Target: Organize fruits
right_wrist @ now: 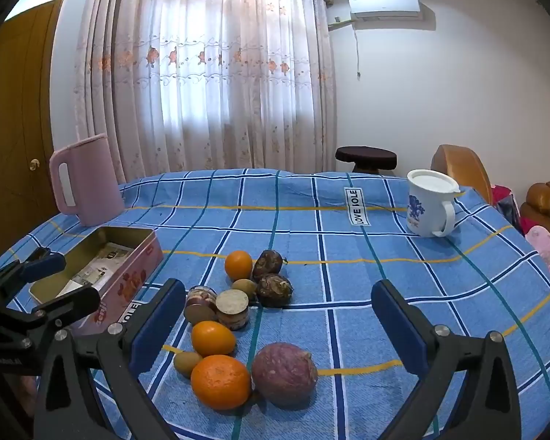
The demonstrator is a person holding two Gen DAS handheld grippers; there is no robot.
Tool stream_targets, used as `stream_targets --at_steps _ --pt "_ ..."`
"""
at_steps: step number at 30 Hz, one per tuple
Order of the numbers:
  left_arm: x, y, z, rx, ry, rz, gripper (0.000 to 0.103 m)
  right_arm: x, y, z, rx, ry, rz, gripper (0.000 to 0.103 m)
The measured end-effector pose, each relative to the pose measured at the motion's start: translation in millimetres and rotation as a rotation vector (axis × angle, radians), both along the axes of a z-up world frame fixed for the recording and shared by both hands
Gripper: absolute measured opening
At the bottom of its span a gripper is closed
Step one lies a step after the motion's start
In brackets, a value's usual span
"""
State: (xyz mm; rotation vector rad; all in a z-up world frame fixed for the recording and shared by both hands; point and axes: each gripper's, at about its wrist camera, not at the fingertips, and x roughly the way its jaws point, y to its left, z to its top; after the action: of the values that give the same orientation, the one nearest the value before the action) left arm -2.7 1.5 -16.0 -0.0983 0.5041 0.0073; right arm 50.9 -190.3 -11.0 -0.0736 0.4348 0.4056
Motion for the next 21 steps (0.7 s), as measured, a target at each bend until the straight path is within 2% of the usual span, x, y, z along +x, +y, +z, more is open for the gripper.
stream_targets --at_steps 21 --pt "0.2 -2.7 0.2 0.005 0.003 -0.003 0.103 1.7 0.0 -0.4 -0.02 0.002 0.006 0.102"
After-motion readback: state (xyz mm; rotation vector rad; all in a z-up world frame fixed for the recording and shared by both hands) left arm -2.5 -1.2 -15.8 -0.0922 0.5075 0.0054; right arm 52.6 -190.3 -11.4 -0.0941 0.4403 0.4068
